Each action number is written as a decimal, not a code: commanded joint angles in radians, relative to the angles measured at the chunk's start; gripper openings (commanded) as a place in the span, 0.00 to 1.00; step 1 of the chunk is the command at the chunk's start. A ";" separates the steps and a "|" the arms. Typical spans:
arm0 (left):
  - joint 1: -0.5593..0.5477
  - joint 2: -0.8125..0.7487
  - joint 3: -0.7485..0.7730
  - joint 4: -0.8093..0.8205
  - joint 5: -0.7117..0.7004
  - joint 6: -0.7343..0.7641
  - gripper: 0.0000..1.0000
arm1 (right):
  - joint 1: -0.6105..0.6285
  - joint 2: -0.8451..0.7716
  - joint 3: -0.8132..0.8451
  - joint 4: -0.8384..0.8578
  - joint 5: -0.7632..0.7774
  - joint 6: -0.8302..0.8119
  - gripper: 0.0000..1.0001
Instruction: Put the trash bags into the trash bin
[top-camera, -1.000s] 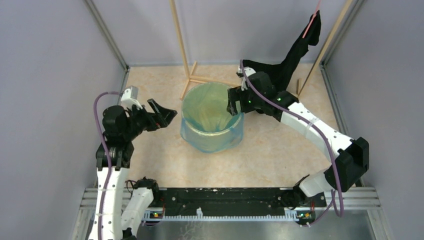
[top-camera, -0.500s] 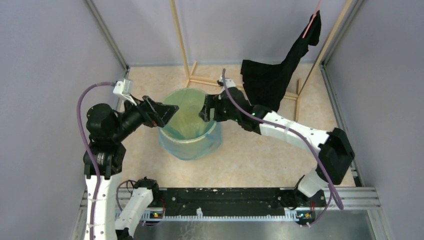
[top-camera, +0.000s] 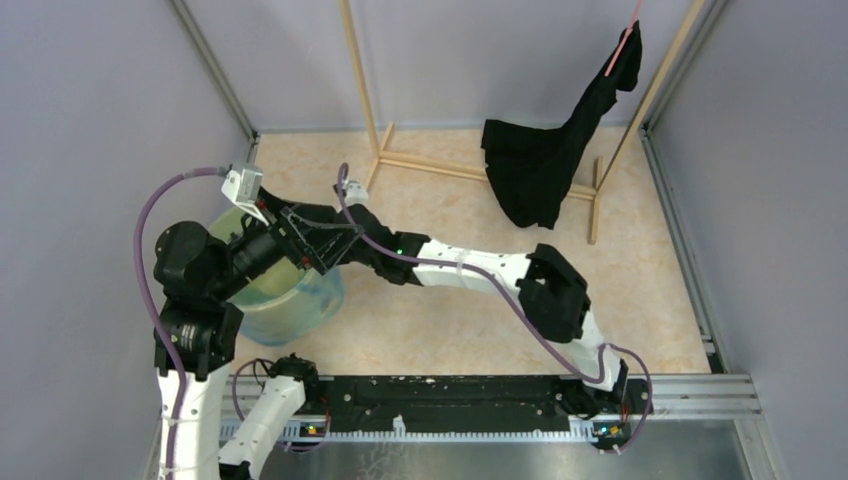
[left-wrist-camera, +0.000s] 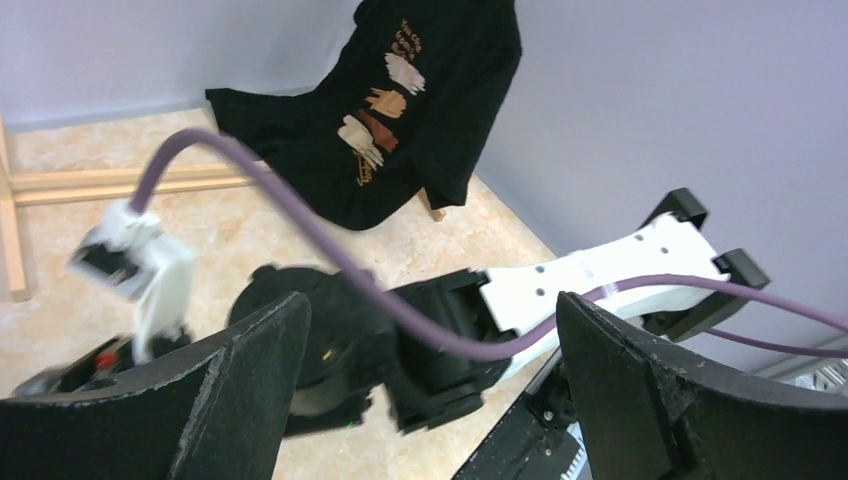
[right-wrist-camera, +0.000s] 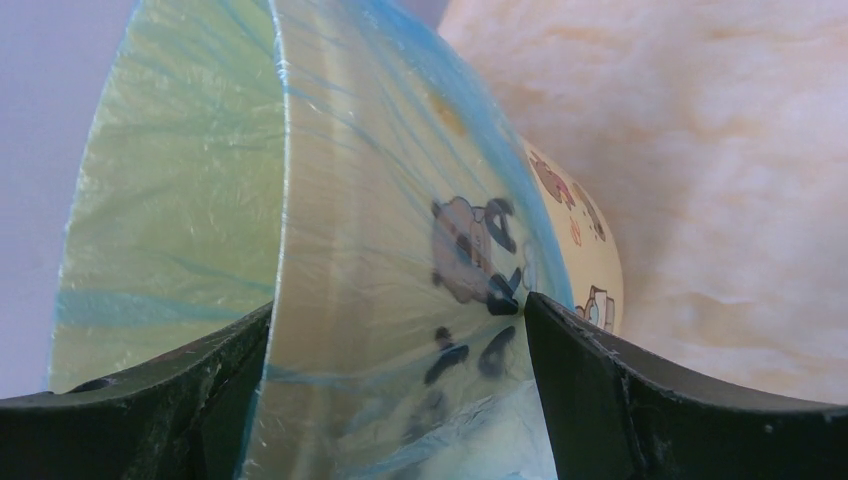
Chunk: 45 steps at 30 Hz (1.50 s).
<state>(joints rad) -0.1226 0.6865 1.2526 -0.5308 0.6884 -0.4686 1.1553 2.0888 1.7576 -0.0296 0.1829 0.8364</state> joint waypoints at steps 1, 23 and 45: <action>-0.027 -0.021 0.054 0.042 0.034 0.009 0.99 | 0.055 0.064 0.133 0.100 -0.088 0.033 0.82; -0.031 -0.053 0.007 0.127 0.079 -0.017 0.99 | -0.089 -0.406 -0.289 0.145 -0.097 -0.199 0.89; -0.031 -0.045 -0.011 0.262 -0.206 0.016 0.99 | -0.129 -1.485 -0.395 -0.492 0.563 -0.780 0.99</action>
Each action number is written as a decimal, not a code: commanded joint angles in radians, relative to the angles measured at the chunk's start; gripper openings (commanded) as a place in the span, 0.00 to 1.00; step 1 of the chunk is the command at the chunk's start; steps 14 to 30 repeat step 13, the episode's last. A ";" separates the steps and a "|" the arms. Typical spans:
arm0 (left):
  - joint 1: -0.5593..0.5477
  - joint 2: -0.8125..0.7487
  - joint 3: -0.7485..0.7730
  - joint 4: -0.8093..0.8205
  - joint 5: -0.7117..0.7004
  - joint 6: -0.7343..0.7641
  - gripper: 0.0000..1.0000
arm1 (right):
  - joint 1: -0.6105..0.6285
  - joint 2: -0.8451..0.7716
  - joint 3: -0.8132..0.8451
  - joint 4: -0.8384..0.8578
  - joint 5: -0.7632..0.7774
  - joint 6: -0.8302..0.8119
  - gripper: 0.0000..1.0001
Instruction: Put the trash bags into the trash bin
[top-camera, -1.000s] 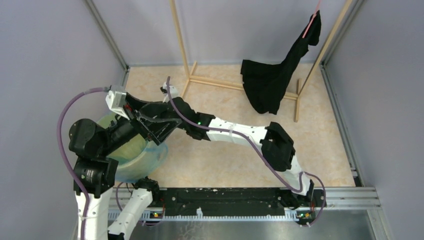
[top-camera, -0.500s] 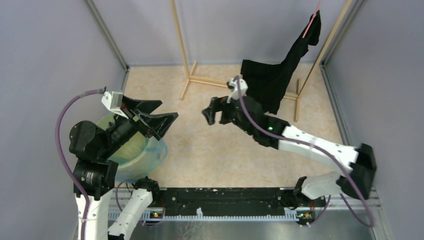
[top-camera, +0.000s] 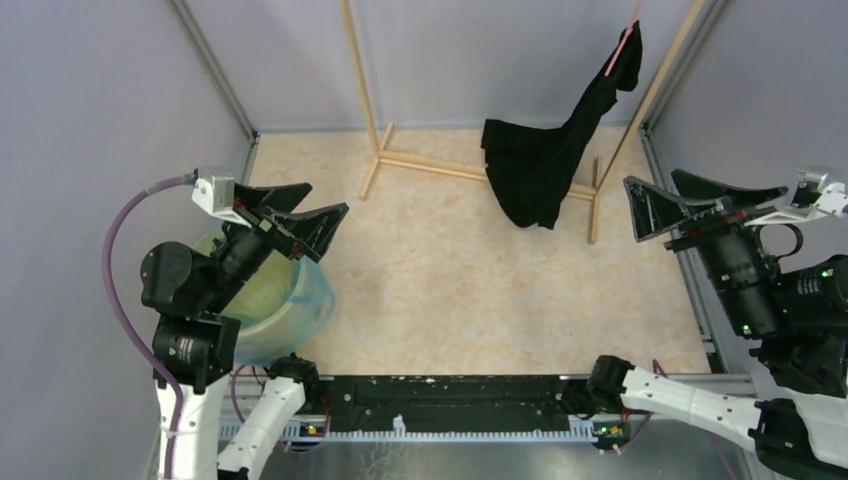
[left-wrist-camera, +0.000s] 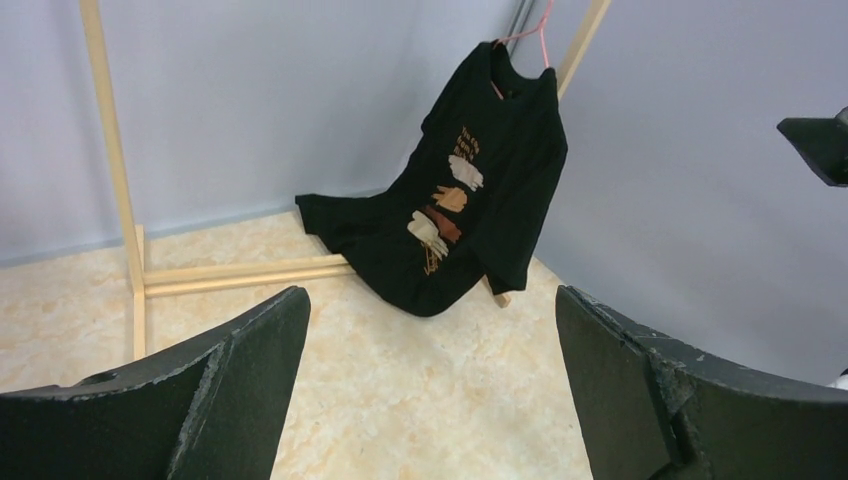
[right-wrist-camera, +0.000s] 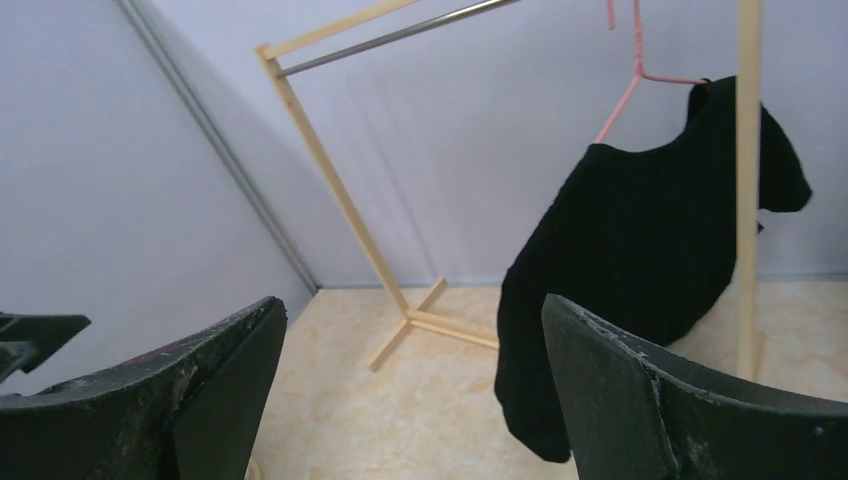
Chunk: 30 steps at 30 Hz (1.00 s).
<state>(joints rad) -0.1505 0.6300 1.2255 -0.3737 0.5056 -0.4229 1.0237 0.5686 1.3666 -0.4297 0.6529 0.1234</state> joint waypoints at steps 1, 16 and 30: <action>-0.003 0.019 0.027 0.105 -0.023 -0.031 0.99 | 0.003 0.032 -0.006 -0.077 0.088 -0.080 0.99; -0.003 0.022 0.022 0.103 -0.047 -0.065 0.99 | 0.003 0.034 -0.038 -0.065 0.155 -0.078 0.99; -0.003 0.022 0.022 0.103 -0.047 -0.065 0.99 | 0.003 0.034 -0.038 -0.065 0.155 -0.078 0.99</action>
